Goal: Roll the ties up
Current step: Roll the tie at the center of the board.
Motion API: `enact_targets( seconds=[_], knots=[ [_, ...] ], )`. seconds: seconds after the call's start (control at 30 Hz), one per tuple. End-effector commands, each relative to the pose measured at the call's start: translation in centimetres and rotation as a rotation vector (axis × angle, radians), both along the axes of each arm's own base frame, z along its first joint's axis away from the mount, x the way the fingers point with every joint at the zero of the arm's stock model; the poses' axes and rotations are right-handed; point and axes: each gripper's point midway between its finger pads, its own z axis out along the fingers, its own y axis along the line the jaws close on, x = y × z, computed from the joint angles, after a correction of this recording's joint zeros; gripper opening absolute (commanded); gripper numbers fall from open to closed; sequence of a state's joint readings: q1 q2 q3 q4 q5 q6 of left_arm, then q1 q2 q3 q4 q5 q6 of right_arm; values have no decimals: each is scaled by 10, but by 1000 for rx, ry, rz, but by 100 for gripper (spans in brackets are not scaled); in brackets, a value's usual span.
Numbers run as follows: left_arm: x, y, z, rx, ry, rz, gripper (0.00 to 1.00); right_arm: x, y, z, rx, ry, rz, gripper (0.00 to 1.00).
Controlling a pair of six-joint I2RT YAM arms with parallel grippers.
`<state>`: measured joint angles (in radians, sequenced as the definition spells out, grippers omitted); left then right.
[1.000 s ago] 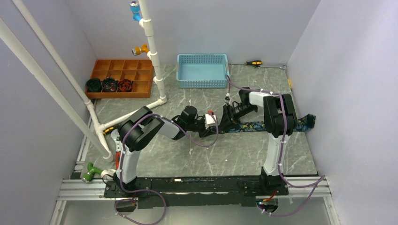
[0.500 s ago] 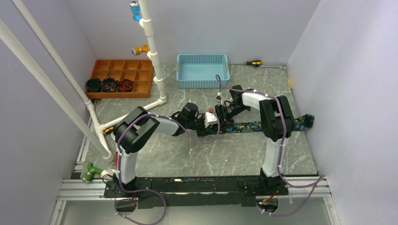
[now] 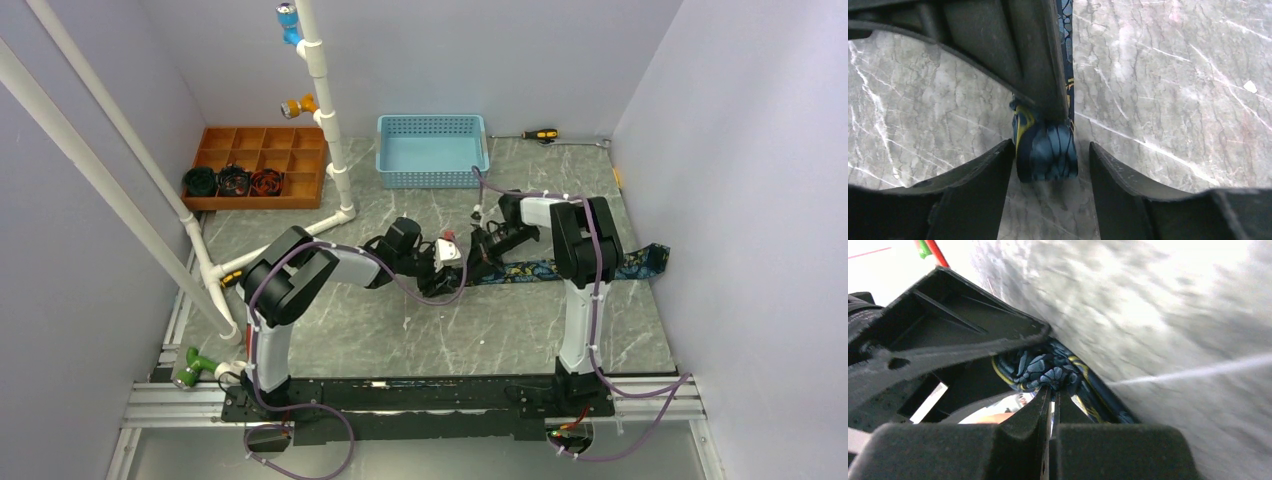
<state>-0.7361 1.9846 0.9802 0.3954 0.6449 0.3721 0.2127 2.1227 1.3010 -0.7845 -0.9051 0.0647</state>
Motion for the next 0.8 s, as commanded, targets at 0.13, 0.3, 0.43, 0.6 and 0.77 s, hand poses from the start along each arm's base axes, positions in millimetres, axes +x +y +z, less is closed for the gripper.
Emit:
enact_targets(
  seconds=[0.13,0.3,0.43,0.6,0.77],
  knots=[
    [-13,26,-45,72,97,3,72,-1,-46,-60,-123,77,-19,0],
    [0,6,-35,-22,25,-30,74,5,-51,-62,-97,103,-29,0],
    [9,-10,-39,-38,22,-28,72,7,-49,-60,-80,113,-25,0],
    [3,-20,-45,-26,25,-43,68,2,-47,-52,-67,84,0,0],
    [-4,-15,-56,21,50,-50,55,-12,-37,-36,-29,75,29,0]
  ],
)
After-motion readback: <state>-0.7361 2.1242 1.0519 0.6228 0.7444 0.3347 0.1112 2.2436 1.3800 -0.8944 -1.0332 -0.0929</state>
